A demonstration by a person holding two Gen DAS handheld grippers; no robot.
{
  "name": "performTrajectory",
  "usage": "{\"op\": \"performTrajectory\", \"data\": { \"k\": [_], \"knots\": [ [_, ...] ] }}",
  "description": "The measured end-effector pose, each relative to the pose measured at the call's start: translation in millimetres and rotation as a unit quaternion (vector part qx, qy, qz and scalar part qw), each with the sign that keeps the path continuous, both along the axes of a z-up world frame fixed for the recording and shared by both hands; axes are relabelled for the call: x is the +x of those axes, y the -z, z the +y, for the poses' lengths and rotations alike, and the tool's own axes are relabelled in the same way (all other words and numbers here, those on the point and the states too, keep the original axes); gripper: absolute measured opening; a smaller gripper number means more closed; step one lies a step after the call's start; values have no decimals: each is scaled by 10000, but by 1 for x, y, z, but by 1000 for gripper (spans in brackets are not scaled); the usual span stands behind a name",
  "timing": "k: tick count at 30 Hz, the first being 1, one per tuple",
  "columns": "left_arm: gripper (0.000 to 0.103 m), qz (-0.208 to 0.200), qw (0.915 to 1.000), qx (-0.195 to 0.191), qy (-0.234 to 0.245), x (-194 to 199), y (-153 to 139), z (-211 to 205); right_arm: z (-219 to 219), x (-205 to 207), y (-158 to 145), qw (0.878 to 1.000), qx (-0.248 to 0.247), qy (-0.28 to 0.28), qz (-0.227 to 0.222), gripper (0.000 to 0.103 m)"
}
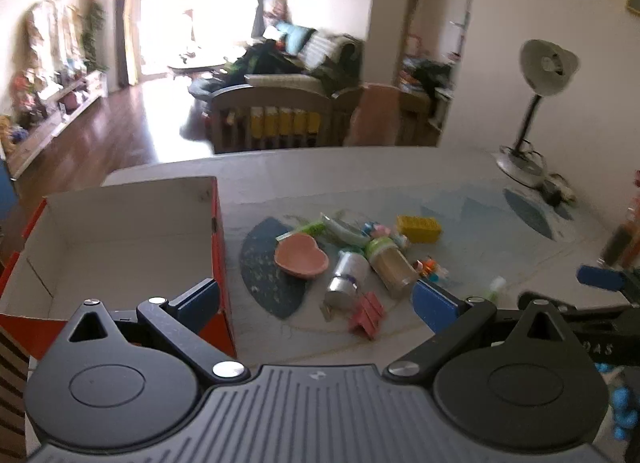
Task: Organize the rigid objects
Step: 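Reach the left tool toward the pink binder clip while the right tool reaches the glue stick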
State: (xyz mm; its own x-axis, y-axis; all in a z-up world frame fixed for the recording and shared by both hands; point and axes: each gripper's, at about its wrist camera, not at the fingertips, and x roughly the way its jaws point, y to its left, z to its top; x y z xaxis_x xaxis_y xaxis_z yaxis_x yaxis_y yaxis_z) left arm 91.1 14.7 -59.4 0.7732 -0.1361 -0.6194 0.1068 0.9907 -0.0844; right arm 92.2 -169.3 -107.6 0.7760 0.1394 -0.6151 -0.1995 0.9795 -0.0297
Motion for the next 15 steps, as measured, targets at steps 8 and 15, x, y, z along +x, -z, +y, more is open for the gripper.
{"op": "performTrajectory", "data": {
  "k": [8, 15],
  "knots": [
    [103, 287, 9989, 344, -128, 32, 38, -35, -24, 46, 40, 9989, -140, 14, 447, 97],
    [102, 685, 9964, 474, -134, 57, 80, -60, -41, 88, 75, 9954, -86, 240, 928, 89]
  ]
}}
